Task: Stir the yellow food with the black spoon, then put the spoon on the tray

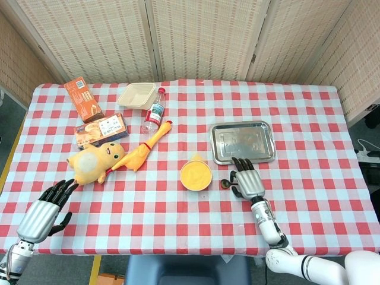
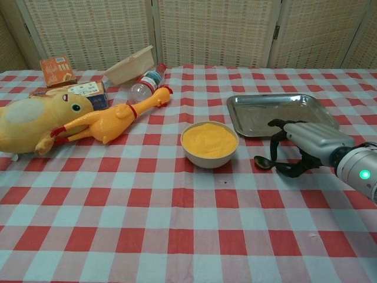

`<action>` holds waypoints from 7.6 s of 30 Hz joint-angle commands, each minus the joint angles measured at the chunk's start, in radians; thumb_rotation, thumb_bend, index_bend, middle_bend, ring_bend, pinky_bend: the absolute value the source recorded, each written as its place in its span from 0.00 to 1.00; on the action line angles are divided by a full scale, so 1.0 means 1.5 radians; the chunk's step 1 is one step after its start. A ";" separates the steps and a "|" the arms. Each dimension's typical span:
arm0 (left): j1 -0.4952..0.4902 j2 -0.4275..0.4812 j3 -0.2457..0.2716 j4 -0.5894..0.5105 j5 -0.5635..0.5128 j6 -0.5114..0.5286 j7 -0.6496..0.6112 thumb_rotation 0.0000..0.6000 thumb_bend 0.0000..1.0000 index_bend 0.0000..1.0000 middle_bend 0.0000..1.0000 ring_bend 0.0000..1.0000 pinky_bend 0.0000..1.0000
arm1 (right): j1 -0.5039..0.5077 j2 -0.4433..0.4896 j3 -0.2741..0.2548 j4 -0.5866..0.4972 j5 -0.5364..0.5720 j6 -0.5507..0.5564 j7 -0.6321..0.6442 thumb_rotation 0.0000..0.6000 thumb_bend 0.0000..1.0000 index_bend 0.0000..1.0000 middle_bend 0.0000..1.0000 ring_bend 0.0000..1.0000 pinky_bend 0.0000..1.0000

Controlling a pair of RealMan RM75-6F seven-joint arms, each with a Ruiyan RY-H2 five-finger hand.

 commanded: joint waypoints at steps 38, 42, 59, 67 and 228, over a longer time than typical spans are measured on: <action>-0.002 0.002 -0.001 0.007 -0.002 -0.001 -0.010 1.00 0.48 0.00 0.00 0.00 0.17 | 0.015 -0.004 -0.012 0.016 0.015 0.010 -0.008 1.00 0.33 0.61 0.00 0.00 0.00; -0.002 0.003 0.000 0.006 0.000 0.001 -0.013 1.00 0.48 0.00 0.00 0.00 0.17 | 0.015 0.003 -0.011 0.004 0.011 0.018 -0.010 1.00 0.33 0.61 0.01 0.00 0.00; -0.002 0.014 -0.001 0.008 0.002 0.010 -0.049 1.00 0.48 0.00 0.00 0.00 0.17 | 0.075 0.022 0.070 -0.106 0.064 0.051 -0.104 1.00 0.33 0.60 0.01 0.00 0.00; -0.007 0.021 0.000 0.016 0.003 0.007 -0.085 1.00 0.48 0.00 0.00 0.00 0.17 | 0.158 -0.054 0.104 -0.056 0.122 0.041 -0.189 1.00 0.33 0.58 0.01 0.00 0.00; -0.011 0.023 0.010 0.011 0.026 0.014 -0.089 1.00 0.48 0.00 0.00 0.00 0.18 | 0.180 0.115 0.058 -0.145 0.205 -0.006 -0.153 1.00 0.81 0.83 0.13 0.00 0.00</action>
